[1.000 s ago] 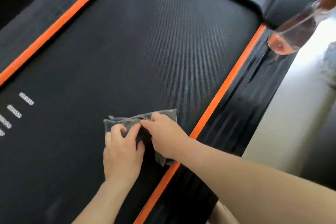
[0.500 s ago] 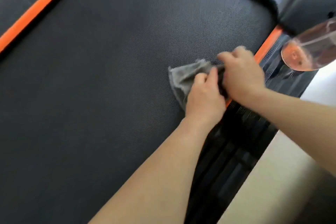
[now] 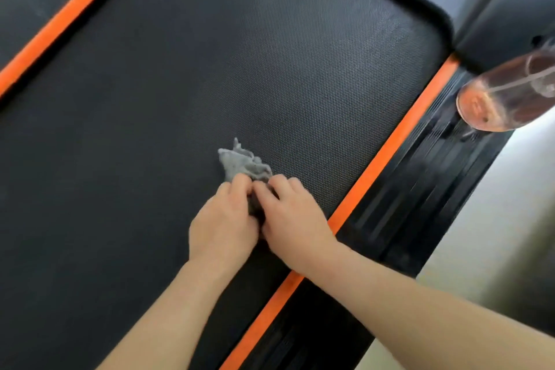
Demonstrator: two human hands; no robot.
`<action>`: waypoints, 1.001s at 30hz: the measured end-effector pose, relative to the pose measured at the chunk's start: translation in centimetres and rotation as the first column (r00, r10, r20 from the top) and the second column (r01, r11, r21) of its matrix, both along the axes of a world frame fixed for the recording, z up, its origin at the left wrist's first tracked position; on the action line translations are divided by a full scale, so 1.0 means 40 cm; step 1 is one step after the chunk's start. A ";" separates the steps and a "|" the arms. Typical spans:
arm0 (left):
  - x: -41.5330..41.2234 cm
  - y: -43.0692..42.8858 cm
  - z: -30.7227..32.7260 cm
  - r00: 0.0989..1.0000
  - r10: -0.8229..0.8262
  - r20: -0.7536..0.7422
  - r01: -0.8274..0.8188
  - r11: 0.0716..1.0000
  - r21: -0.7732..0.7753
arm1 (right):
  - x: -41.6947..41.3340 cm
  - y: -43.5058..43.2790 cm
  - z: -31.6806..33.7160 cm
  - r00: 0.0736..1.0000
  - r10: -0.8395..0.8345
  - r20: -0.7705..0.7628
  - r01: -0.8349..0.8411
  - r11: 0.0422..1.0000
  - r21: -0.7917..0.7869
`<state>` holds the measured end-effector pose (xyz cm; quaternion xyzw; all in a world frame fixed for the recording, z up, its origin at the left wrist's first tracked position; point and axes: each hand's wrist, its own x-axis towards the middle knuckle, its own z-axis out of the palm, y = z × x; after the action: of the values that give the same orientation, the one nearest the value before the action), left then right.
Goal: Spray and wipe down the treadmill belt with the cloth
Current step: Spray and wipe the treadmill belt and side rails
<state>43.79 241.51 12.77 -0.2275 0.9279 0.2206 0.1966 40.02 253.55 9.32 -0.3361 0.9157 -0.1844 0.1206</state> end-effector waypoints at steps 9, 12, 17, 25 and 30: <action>-0.163 0.131 -0.035 0.960 -0.259 -0.110 0.253 0.965 -0.069 | -0.271 0.164 0.002 0.937 0.063 -0.345 0.026 0.968 0.248; -0.184 0.158 -0.044 0.931 -0.346 -0.117 0.336 0.937 -0.098 | -0.257 0.189 0.003 0.950 -0.075 -0.304 0.162 0.949 0.271; -0.014 0.048 -0.041 0.936 -0.334 -0.112 0.331 0.943 -0.041 | -0.009 0.062 -0.005 0.925 -0.230 -0.302 0.301 0.929 0.217; 0.520 -0.135 -0.005 0.965 -0.189 0.181 0.193 0.981 -0.008 | 0.485 -0.082 -0.014 0.996 0.013 -0.087 -0.004 0.995 0.104; 0.537 -0.123 0.018 0.964 -0.262 0.045 0.255 0.960 0.116 | 0.426 -0.057 0.050 0.949 -0.091 -0.303 0.130 0.986 0.108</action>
<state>65.27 236.58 13.49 -0.0999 0.9298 0.2366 0.2638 57.07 251.26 11.31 -0.2998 0.9506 -0.0797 -0.0078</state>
